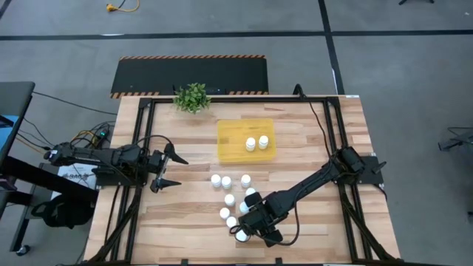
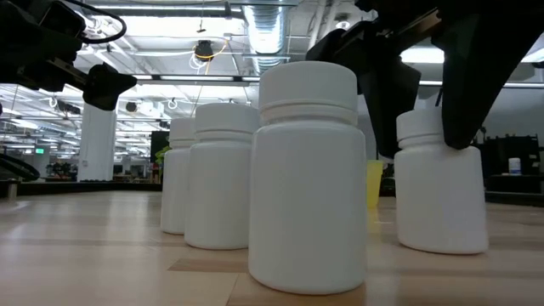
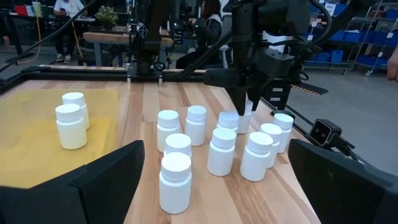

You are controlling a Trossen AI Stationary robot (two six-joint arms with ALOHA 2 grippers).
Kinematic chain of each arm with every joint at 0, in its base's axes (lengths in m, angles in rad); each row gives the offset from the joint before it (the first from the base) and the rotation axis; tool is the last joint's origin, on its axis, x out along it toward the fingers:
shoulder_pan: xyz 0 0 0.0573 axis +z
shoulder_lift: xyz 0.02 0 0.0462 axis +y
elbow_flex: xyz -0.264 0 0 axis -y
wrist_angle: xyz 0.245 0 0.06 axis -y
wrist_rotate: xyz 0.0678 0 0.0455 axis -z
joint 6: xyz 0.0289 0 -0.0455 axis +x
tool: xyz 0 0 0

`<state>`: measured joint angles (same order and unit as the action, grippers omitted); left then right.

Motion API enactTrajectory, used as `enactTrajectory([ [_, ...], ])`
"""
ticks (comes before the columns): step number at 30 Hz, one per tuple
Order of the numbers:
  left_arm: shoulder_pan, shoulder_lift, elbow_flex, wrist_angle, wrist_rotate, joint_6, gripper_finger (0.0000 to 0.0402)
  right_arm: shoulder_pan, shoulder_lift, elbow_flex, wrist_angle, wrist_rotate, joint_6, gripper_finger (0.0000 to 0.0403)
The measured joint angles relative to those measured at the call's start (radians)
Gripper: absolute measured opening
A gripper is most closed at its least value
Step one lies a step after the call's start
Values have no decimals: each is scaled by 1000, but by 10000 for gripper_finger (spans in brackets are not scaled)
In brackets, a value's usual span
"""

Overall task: Pick and place pill bottles into a basket
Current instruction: Put the white medicine bottle into the yellow bin

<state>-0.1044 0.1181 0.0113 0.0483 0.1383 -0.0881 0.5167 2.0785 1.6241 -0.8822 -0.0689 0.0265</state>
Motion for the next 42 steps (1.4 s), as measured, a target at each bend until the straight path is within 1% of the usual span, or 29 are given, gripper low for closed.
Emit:
enactTrajectory([
  [2,0,0,0,0,0,-6,386,0,0,0,0,0,0,173],
  [6,0,0,0,0,0,-2,386,0,0,0,0,-1,0,149],
  [12,0,0,0,0,0,-9,386,0,0,0,0,-4,1,150],
  [16,0,0,0,0,0,-3,386,0,-2,4,-8,-4,8,165],
  [21,0,0,0,0,0,-7,386,0,-3,37,-49,-8,3,149],
  [26,0,0,0,0,0,-5,386,-8,-3,84,-105,-8,-6,150],
  [30,0,0,0,0,0,0,386,-18,-3,133,-161,-8,-13,164],
  [35,0,0,0,0,0,-8,386,-42,-4,212,-250,-9,-37,149],
  [39,0,0,0,0,0,0,386,-73,-5,280,-321,-10,-60,149],
  [42,0,0,0,0,0,-7,386,-103,-5,327,-360,-10,-61,159],
])
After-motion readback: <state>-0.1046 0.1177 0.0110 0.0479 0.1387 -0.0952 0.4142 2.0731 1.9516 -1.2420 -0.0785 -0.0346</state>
